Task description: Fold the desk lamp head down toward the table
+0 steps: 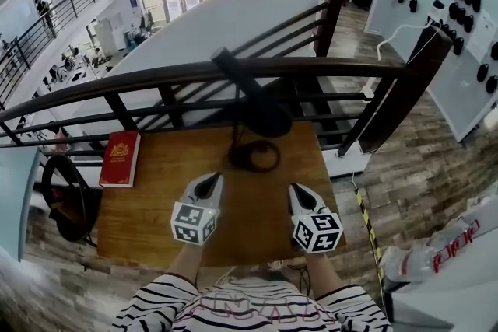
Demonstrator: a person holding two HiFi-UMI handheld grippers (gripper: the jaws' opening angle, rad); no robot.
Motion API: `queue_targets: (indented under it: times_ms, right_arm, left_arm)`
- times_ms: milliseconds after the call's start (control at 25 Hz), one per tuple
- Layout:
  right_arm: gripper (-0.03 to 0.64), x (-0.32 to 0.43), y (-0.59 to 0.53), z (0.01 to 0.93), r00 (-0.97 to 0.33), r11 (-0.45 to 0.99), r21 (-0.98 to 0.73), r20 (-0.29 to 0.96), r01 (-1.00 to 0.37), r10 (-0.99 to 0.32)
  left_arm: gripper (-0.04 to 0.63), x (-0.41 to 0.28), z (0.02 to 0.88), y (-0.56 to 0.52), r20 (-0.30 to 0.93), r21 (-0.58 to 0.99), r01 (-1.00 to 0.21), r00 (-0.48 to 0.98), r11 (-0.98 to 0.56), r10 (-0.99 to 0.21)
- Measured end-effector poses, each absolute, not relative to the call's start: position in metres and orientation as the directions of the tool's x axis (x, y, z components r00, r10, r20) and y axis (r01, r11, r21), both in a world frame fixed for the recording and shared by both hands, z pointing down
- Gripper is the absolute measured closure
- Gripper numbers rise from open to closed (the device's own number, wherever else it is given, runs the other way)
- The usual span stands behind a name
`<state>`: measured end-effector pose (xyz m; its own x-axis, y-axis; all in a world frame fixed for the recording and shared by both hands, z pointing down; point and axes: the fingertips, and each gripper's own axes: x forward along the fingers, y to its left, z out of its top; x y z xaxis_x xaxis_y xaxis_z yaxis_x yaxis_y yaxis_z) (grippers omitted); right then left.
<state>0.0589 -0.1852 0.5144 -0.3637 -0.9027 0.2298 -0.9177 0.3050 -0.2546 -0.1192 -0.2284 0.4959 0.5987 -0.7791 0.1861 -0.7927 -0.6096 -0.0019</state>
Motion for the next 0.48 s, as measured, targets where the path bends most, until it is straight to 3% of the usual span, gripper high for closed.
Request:
queue_targets:
  times_ms: [480]
  right_arm:
    - [0.614, 0.023, -0.134, 0.523, -0.337, 0.267, -0.280, 0.240, -0.922, -0.910]
  left_arm:
    - [0.594, -0.150, 0.502, -0.173, 0.201, 0.006, -0.747, 0.652, -0.664, -0.731]
